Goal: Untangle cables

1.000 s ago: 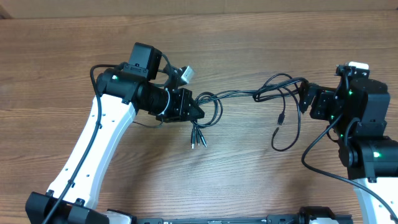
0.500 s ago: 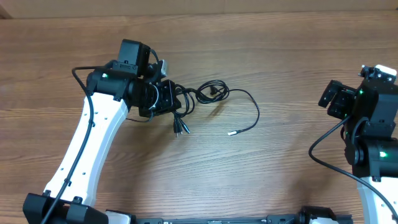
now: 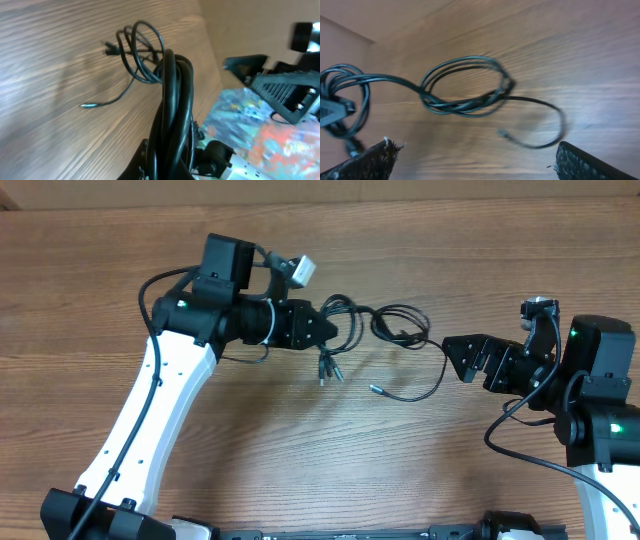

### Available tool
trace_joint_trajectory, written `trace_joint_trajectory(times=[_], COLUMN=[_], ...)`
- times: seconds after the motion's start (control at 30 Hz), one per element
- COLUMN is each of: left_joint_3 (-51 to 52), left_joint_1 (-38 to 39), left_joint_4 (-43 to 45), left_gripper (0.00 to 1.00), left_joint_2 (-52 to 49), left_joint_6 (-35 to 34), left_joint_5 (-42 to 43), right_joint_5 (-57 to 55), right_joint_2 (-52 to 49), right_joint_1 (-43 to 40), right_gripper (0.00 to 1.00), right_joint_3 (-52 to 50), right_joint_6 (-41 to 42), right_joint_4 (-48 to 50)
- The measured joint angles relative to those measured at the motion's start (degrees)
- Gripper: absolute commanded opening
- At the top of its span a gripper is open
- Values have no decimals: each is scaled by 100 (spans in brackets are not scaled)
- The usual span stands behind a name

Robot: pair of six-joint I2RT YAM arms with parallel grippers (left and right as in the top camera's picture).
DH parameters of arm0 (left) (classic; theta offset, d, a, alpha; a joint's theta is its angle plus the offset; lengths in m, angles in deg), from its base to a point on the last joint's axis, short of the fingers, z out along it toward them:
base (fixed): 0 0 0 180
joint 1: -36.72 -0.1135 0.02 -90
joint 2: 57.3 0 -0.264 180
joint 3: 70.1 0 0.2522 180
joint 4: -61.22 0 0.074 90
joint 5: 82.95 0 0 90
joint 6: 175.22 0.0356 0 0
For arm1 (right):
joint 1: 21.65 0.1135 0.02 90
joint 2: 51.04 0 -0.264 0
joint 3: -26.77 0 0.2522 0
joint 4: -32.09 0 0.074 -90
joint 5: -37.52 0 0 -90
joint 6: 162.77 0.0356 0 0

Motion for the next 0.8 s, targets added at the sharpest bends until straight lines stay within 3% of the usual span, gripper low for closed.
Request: trace_joint_trajectory(times=[0.3,0.53,0.8], left_joint_3=[2,0,0], left_joint_1=[560,822,822], left_joint_4=[1657,2745,2916], left_gripper=[4,4,4], left_joint_2=[0,0,0], left_joint_6=[83,92,96], left_joint_5=[282,857,1836], right_joint_5=[321,-271,-673], right_joint_2=[0,-219,-470], right_joint_1=[0,0,0], right_gripper=[100,100,100], right_joint_3=[0,0,0], right_joint_6=[1764,1906,1939], right_joint_4=[-304,-640,-588])
